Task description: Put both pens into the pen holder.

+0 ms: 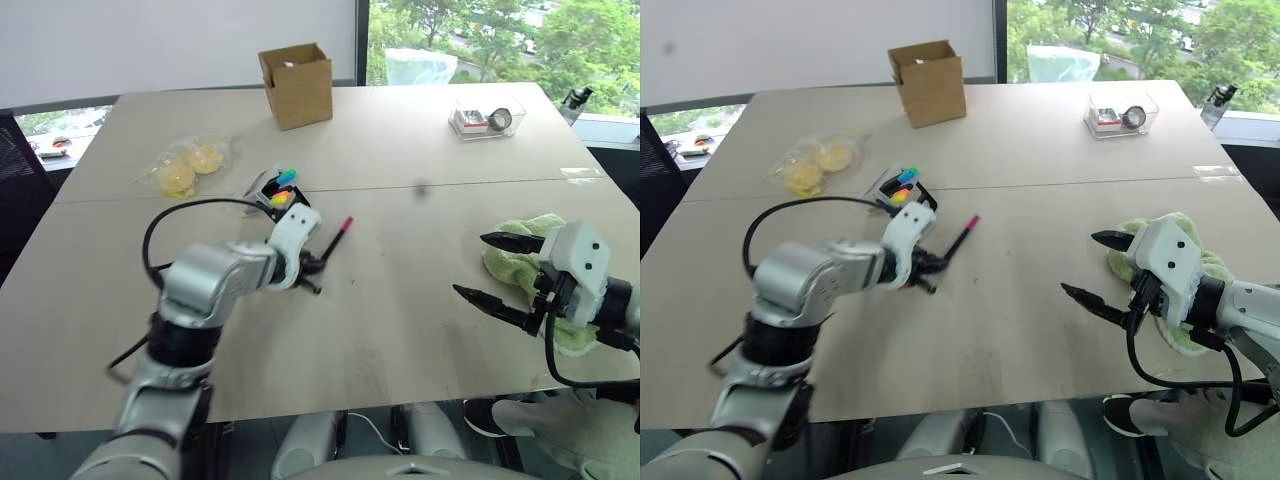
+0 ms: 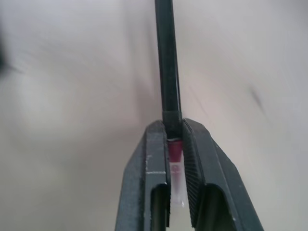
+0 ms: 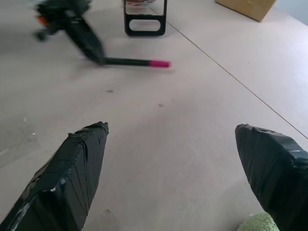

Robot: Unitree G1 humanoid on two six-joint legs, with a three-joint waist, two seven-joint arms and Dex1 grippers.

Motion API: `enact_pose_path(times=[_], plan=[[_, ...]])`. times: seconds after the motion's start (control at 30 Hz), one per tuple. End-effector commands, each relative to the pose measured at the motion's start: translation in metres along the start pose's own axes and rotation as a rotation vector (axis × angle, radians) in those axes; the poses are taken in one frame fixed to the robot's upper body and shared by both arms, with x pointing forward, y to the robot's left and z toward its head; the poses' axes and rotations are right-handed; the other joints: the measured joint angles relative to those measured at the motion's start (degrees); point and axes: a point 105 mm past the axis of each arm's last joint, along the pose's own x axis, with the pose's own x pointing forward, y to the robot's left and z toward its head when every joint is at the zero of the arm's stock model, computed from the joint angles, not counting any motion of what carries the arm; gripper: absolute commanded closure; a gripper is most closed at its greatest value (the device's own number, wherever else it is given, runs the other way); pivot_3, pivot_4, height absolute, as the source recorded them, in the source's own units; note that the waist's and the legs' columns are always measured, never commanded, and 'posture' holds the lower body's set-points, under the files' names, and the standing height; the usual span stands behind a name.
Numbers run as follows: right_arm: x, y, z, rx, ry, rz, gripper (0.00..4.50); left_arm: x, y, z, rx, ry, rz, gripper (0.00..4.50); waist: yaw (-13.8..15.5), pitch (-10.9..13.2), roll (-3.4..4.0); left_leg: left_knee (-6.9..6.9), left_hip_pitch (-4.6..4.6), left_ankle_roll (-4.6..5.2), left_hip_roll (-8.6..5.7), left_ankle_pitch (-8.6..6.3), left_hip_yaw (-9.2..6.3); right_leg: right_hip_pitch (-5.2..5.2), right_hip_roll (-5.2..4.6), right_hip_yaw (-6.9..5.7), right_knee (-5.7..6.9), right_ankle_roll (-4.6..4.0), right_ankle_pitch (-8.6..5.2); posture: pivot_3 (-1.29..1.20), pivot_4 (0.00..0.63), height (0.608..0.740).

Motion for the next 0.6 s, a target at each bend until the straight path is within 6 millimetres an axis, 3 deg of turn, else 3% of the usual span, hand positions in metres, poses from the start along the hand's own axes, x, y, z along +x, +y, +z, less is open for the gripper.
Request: enact_pose_path(times=[0.03, 0.1, 0.17, 0.2, 0.33, 0.47, 0.6], plan=[[-0.003, 0.003, 0.008, -0.039, -0.027, -0.002, 0.00, -0.020, -0.002, -0.004, 0.170, -0.011, -0.073, 4.49, 0.11, 0.00, 0.08, -0.04, 0.05, 0.00, 0.00, 0.00, 0.00, 0.05, -0.01, 0.01, -0.01, 0.00, 0.00, 0.00, 0.150, 0.740], [-0.003, 0.006, 0.007, -0.045, -0.020, 0.010, 0.00, -0.028, 0.004, -0.012, 0.182, 0.018, -0.101, 4.49, 0.57, 0.01, 0.08, -0.05, 0.03, 0.02, -0.01, 0.00, -0.03, 0.05, -0.02, -0.04, -0.03, -0.01, -0.01, 0.00, 0.150, 0.740], [-0.003, 0.005, 0.004, -0.046, -0.009, 0.004, 0.00, -0.032, 0.015, -0.013, 0.201, 0.027, -0.079, 3.60, 0.96, 0.03, 0.10, -0.02, 0.02, 0.09, -0.01, -0.04, -0.03, 0.07, -0.04, -0.06, -0.06, -0.01, -0.01, 0.00, 0.150, 0.740], [-0.003, 0.006, 0.002, -0.053, 0.004, 0.010, 0.00, -0.033, 0.016, -0.008, 0.209, 0.008, -0.077, 3.32, 1.20, 0.03, 0.10, -0.02, 0.00, 0.11, -0.01, -0.05, -0.03, 0.06, -0.04, -0.07, -0.07, -0.01, -0.01, 0.00, 0.150, 0.740], [-0.003, 0.013, -0.005, -0.070, 0.040, 0.033, 0.00, -0.033, 0.022, 0.026, 0.159, -0.059, -0.031, 1.45, 1.95, 0.06, 0.05, 0.10, -0.13, 0.16, -0.02, -0.07, -0.11, 0.06, -0.04, -0.22, -0.10, 0.00, 0.00, 0.00, 0.150, 0.740], [-0.004, 0.020, -0.007, -0.092, 0.050, 0.050, 0.00, -0.027, 0.017, 0.048, 0.114, -0.002, -0.033, 1.45, 1.52, 0.10, 0.00, 0.23, -0.19, 0.22, -0.03, -0.11, -0.09, 0.06, -0.02, -0.19, -0.09, 0.04, -0.01, 0.00, 0.150, 0.740], [-0.004, 0.026, -0.005, -0.119, 0.043, 0.053, 0.00, -0.012, 0.014, 0.056, 0.112, 0.088, -0.039, 1.45, 0.88, 0.10, 0.00, 0.20, -0.09, 0.23, -0.03, -0.11, -0.02, 0.06, 0.01, -0.09, -0.03, 0.06, -0.02, 0.00, 0.150, 0.740]])
